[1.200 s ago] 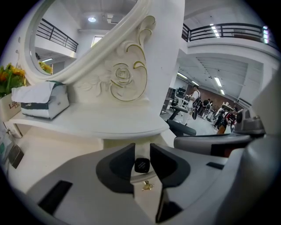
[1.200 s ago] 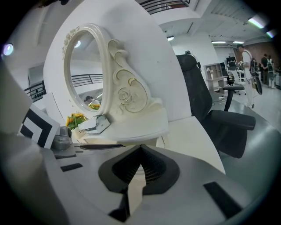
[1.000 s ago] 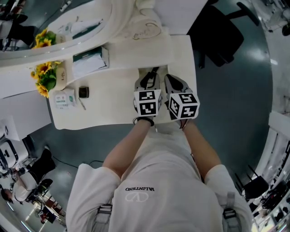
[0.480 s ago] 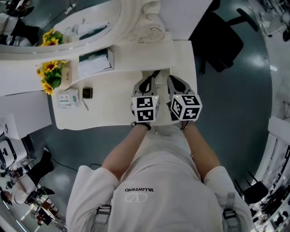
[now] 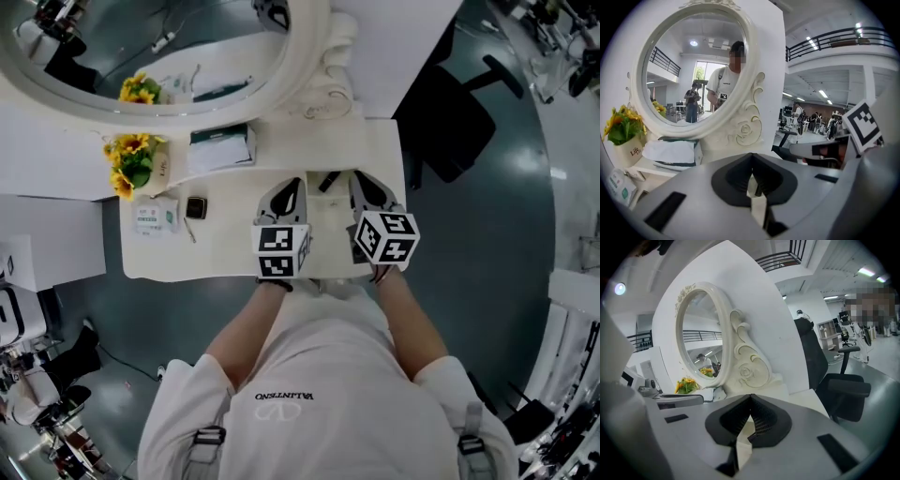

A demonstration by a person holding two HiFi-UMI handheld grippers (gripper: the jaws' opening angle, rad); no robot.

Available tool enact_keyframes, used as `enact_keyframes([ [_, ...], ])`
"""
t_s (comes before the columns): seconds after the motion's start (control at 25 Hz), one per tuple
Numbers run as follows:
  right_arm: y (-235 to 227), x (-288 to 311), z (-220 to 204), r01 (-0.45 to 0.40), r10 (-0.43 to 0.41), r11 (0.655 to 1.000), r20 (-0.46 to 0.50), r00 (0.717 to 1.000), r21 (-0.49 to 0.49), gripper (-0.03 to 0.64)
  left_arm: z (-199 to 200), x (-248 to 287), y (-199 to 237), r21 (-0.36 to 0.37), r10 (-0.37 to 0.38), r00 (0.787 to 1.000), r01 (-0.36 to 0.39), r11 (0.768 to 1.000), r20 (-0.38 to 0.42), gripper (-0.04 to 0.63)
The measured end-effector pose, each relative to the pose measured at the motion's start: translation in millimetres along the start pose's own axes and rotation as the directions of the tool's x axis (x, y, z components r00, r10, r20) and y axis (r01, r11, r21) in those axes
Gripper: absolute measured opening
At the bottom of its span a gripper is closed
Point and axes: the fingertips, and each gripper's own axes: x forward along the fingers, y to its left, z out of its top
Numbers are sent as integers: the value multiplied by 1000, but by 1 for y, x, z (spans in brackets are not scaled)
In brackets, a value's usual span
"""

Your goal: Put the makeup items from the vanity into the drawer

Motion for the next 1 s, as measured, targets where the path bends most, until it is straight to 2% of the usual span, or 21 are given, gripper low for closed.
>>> enact_keyframes([
  [0.2, 8, -15, 40, 7, -4, 1000, 79, 997, -30, 12, 38, -32, 20, 19, -12, 996, 11, 1000, 87, 3],
  [0.36, 17, -28, 74, 8, 1, 998, 146, 989, -65, 11, 72, -62, 33, 53, -13, 983, 3, 999, 182, 3],
  [0.64, 43, -58, 132, -6, 46, 989, 264, 964, -151, 11, 136, -115, 61, 75, 34, 932, -65, 995, 360, 3],
  [0.88, 55, -95, 164, 11, 58, 981, 343, 937, -194, 11, 166, -154, 86, 66, 69, 889, -111, 992, 452, 3],
  [1.0, 55, -103, 173, 22, 58, 978, 369, 928, -210, 11, 179, -175, 95, 71, 68, 860, -120, 990, 505, 3],
])
